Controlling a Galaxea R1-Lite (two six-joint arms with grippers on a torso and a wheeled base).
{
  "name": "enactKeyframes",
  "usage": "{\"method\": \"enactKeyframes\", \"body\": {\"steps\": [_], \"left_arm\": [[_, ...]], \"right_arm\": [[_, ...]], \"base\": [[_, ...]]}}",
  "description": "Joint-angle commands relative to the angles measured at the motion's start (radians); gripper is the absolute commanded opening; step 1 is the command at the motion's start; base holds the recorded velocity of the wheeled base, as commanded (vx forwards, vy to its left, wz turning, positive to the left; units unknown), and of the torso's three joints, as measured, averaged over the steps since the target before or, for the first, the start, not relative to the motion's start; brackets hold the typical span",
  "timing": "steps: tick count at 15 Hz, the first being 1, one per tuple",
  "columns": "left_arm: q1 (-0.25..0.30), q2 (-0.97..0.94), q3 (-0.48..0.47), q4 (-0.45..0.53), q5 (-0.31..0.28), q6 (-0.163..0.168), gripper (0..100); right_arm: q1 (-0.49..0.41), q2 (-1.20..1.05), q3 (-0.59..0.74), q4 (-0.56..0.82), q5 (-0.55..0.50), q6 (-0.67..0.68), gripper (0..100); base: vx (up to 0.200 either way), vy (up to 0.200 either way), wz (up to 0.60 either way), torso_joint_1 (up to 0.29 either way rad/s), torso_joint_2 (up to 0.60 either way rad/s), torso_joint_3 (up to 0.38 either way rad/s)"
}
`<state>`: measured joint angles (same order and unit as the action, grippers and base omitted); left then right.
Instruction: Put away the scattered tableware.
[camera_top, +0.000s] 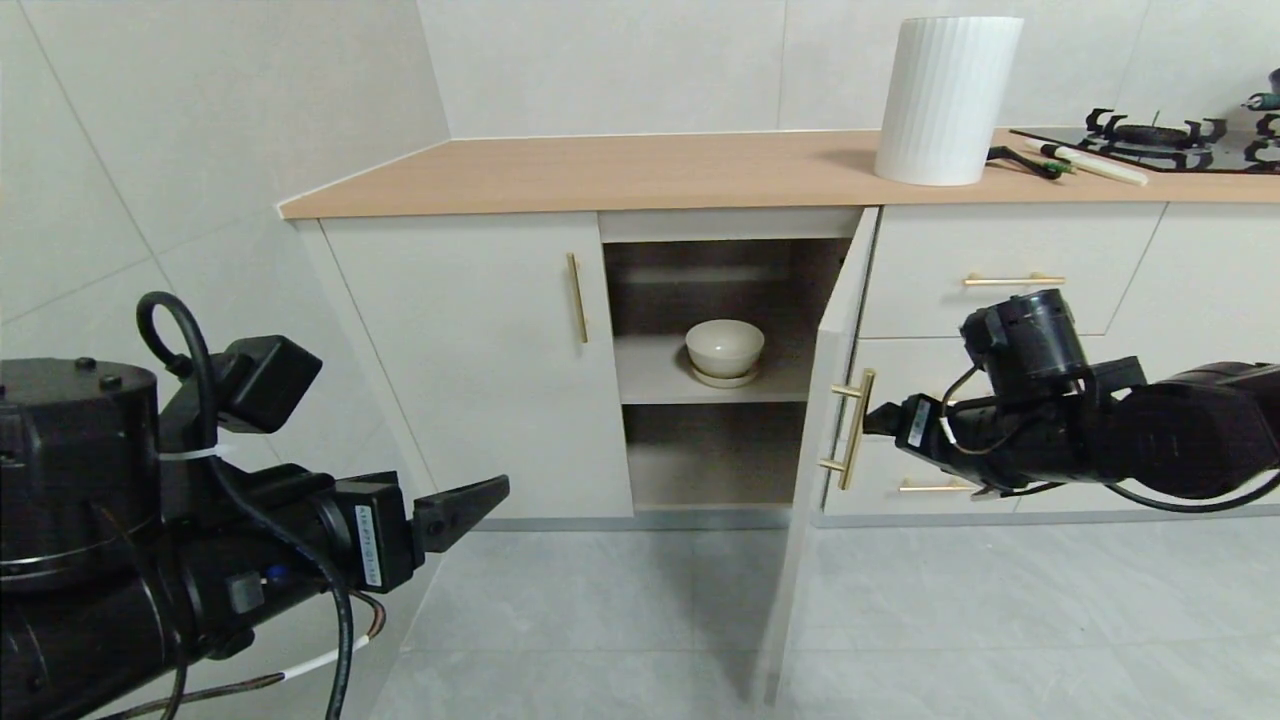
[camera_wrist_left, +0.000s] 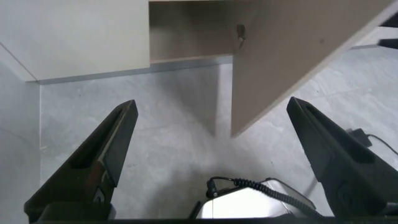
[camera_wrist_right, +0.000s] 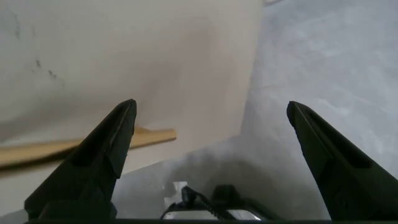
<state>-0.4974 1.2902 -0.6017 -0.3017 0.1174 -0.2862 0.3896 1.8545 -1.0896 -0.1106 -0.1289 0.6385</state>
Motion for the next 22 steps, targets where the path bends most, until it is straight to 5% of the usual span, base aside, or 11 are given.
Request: {"method": "enactKeyframes", "body": {"steps": [1, 9, 22], "left_arm": [[0.0, -0.002, -0.003, 0.0, 0.002, -0.001, 100], [0.0, -0.005, -0.004, 0.0, 0.007, -0.001, 100], [0.0, -0.003, 0.007, 0.004, 0.008, 0.028, 100]], "right_arm": [[0.028, 0.117, -0.098, 0.0, 0.006, -0.003, 100], [0.037, 0.247, -0.276, -0.006, 0.003, 0.004, 100], [0.052, 0.318, -0.345, -0.083, 0.006, 0.089, 100]], "base": [[0.0, 0.0, 0.0, 0.0, 0.0, 0.0], [0.0, 0.0, 0.0, 0.0, 0.0, 0.0], [0.031, 0.0, 0.0, 0.0, 0.0, 0.001]]}}
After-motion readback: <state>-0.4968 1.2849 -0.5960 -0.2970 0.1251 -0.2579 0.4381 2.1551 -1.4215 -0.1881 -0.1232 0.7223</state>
